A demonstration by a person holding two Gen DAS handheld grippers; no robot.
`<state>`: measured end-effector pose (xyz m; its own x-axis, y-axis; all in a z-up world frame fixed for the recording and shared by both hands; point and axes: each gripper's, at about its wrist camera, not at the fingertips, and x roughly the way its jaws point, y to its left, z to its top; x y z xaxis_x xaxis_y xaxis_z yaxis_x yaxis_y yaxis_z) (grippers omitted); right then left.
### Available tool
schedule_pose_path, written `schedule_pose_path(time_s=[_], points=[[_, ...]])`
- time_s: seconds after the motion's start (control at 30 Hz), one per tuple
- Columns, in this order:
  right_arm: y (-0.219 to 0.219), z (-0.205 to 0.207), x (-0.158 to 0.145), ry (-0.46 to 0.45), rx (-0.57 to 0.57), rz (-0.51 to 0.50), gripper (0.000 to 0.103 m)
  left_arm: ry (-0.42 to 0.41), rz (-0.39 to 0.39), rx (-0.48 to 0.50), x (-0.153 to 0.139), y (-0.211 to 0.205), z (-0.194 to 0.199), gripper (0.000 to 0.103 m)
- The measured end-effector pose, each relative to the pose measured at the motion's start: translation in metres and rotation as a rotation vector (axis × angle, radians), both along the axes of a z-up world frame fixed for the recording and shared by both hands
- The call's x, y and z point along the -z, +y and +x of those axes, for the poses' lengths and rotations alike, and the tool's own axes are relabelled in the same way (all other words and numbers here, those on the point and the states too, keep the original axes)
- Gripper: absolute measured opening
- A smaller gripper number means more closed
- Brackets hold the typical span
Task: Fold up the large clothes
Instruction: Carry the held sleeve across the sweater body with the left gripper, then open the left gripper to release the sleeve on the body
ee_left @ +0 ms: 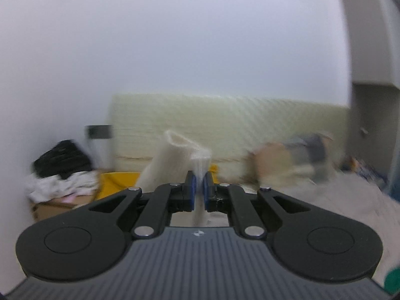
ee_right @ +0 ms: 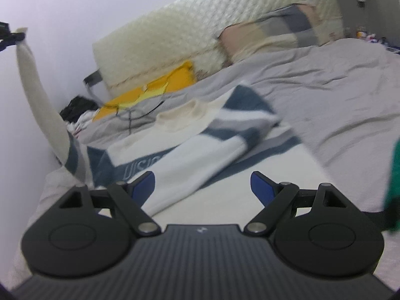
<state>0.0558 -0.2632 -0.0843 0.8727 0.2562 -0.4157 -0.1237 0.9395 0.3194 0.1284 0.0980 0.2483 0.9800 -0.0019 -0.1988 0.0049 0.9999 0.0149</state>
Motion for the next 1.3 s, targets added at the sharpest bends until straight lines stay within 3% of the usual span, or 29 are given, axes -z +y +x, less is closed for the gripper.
schedule_pose_path(time_s=[0.13, 0.37, 0.47, 0.57, 0.73, 0.87, 0.93, 0.97, 1.0, 1.17, 1.3], points=[[-0.031, -0.004, -0.007, 0.016, 0.045, 0.055, 0.085, 0.041, 0.051, 0.118, 0.033, -0.094, 0.002, 0.007], [-0.089, -0.013, -0.013, 0.017, 0.153, 0.182, 0.085, 0.158, -0.006, 0.220, 0.138, -0.211, 0.013, 0.007], [-0.109, -0.015, -0.010, 0.007, 0.210, 0.172, 0.085, 0.238, -0.040, 0.257, 0.199, -0.244, 0.019, 0.008], [-0.127, -0.015, 0.001, 0.038, 0.278, 0.142, 0.087, 0.336, -0.009, 0.279, 0.262, -0.273, 0.030, 0.008], [-0.145, -0.010, 0.017, 0.053, 0.295, 0.185, 0.087, 0.422, -0.056, 0.291, 0.326, -0.288, 0.037, 0.008], [-0.147, -0.004, 0.026, 0.084, 0.289, 0.205, 0.087, 0.464, -0.095, 0.310, 0.342, -0.281, 0.038, 0.010], [-0.145, -0.004, 0.024, 0.075, 0.285, 0.204, 0.087, 0.507, -0.127, 0.340, 0.342, -0.272, 0.033, 0.030], [-0.143, -0.005, 0.023, 0.066, 0.281, 0.201, 0.087, 0.522, -0.147, 0.356, 0.339, -0.265, 0.029, 0.050], [-0.142, -0.007, 0.020, 0.058, 0.275, 0.196, 0.087, 0.519, -0.162, 0.365, 0.337, -0.258, 0.022, 0.063], [-0.130, -0.007, 0.012, 0.035, 0.242, 0.173, 0.087, 0.479, -0.182, 0.388, 0.317, -0.218, -0.016, 0.066], [-0.106, 0.003, 0.010, 0.039, 0.203, 0.089, 0.087, 0.445, -0.158, 0.331, 0.309, -0.180, -0.031, 0.066]])
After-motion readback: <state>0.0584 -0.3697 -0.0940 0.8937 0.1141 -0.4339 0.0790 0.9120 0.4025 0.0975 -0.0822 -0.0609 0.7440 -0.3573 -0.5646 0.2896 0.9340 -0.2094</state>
